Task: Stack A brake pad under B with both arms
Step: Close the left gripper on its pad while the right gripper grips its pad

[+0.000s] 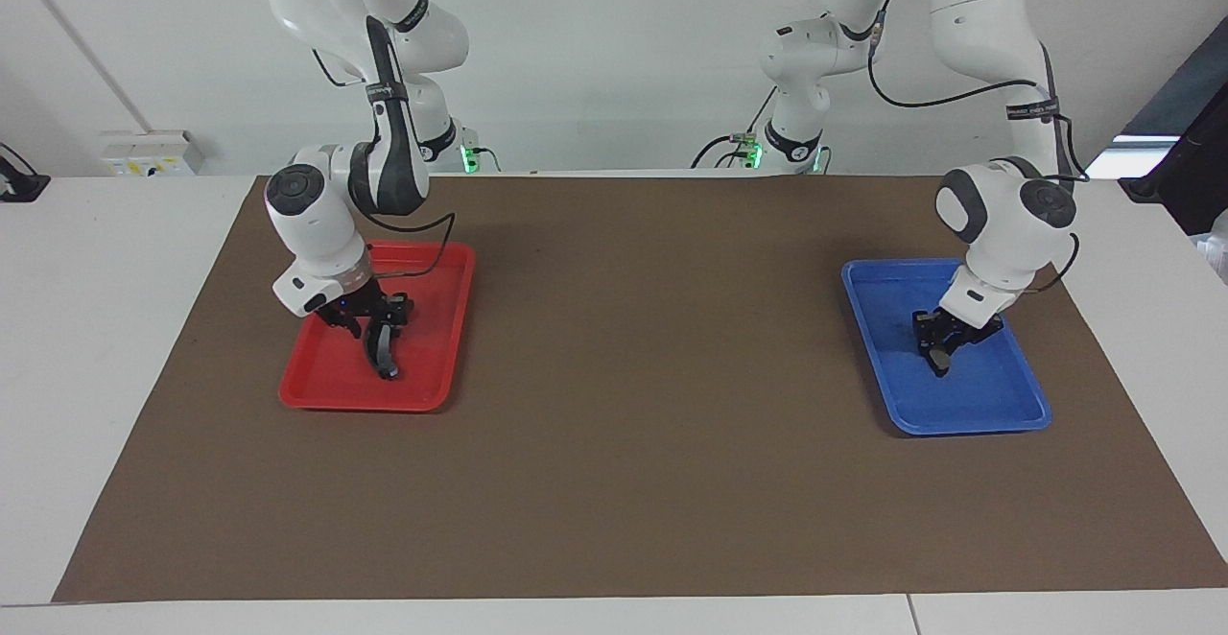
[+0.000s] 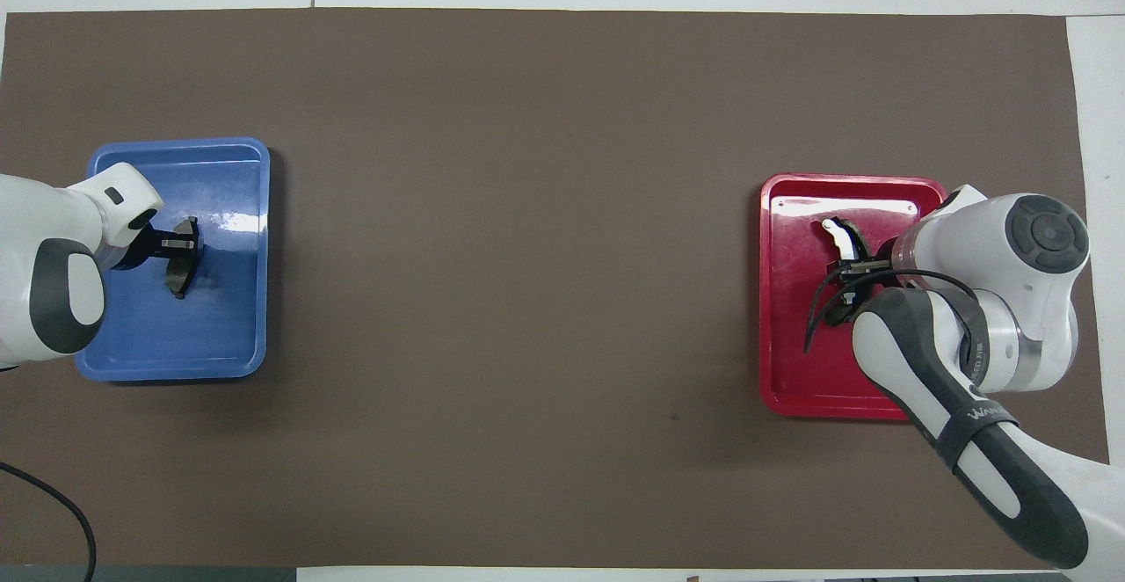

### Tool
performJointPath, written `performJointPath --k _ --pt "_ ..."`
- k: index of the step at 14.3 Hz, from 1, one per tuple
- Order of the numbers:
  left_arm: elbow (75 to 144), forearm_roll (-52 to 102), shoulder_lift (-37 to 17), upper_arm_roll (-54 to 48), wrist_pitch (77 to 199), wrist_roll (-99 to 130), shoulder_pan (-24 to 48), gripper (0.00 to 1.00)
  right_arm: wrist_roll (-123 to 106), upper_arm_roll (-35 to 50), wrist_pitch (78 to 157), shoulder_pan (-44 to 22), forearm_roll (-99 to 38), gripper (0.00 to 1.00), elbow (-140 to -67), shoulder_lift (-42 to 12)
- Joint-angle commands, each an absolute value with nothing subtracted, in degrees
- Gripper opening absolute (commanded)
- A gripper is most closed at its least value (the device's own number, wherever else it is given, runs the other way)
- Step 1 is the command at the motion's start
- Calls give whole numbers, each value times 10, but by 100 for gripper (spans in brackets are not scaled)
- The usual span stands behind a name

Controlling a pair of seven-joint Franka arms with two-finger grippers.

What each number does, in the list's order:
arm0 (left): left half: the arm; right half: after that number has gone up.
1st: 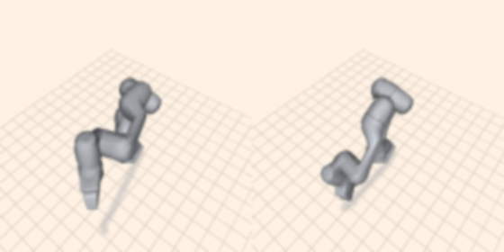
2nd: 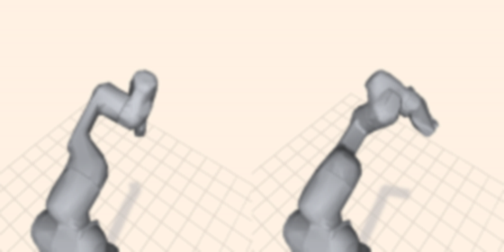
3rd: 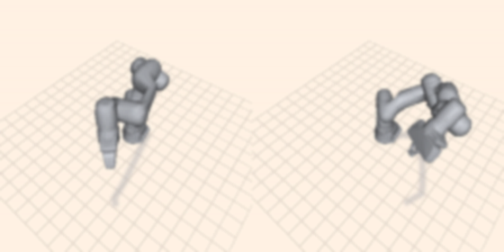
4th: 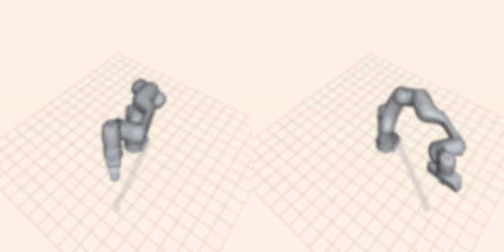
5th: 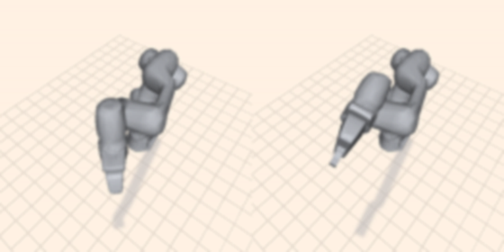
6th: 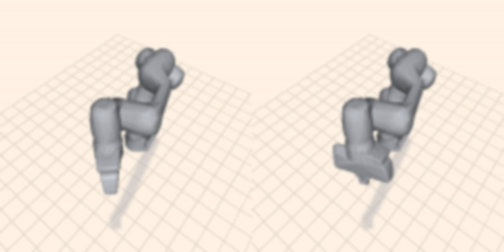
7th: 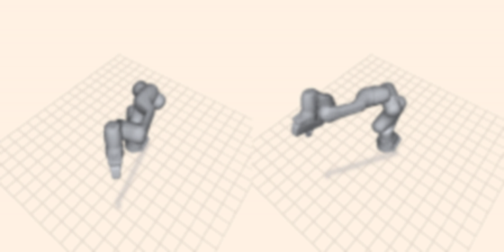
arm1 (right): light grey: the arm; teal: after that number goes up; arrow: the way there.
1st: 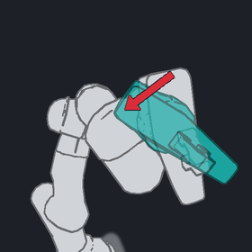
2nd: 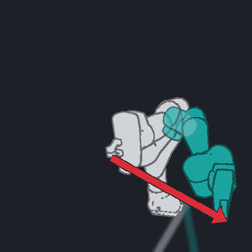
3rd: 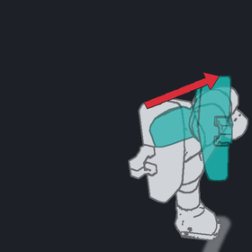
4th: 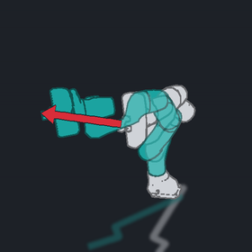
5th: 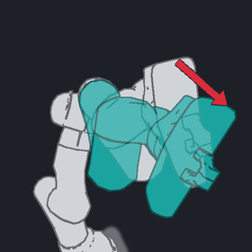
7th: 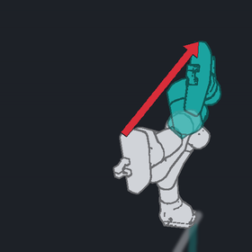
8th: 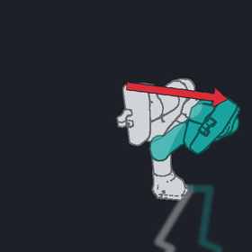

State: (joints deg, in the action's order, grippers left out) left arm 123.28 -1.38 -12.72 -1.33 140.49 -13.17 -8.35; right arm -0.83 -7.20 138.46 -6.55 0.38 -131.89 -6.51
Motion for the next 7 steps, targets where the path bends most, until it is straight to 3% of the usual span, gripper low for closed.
performJointPath --k 1,2,5,7 --pt "1229 -22 -109 -15 1377 -119 -86 14 -27 -69 1390 -59 -6 56 -1322 -63" --pt "1214 -22 -109 -15 1356 -118 -84 14 -27 -69 1390 -59 -6 55 -1322 -63" --pt "1176 -22 -105 -17 1312 -88 -75 13 -26 -69 1381 -60 -6 33 -1311 -65" --pt "1145 -22 -104 -15 1258 -63 -42 12 -25 -68 1330 -65 -14 29 -1269 -67"
